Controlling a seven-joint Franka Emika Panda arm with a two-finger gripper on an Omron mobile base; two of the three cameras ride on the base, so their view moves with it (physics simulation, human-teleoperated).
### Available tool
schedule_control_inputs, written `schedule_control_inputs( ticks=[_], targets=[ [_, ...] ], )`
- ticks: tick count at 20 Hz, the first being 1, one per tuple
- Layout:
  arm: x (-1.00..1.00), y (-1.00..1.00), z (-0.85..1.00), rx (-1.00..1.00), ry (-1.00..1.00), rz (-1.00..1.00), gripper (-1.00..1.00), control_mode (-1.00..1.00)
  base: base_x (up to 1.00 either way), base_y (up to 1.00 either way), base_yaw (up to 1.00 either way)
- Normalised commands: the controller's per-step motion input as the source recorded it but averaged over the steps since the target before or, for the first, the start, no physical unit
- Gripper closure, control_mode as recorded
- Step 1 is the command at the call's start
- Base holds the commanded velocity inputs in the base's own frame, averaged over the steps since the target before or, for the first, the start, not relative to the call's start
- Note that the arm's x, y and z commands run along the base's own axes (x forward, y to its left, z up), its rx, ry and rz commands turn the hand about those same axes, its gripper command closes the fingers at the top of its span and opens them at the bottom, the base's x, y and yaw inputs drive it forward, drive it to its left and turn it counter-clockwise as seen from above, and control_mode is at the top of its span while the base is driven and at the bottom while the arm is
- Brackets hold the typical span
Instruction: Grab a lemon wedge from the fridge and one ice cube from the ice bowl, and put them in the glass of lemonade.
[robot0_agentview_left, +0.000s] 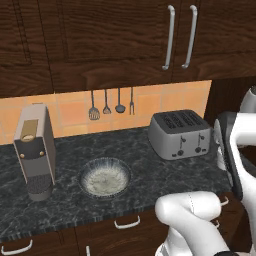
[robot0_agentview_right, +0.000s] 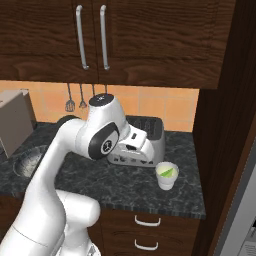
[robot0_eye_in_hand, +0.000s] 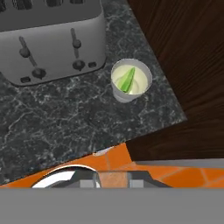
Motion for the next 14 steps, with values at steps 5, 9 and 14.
schedule_control_inputs(
  ticks=[5,9,14],
  targets=[
    [0.65,-0.32,-0.28,0.02,0.08,-0.01,1.0,-1.0,0.0,0.0,0.0],
    [0.37,-0.71,-0.39,0.13,0.13,0.0,1.0,-1.0,0.0,0.0,0.0],
    [0.06,-0.31,-0.12,0.0,0.03,0.05,1.0,-1.0,0.0,0.0,0.0]
  ],
)
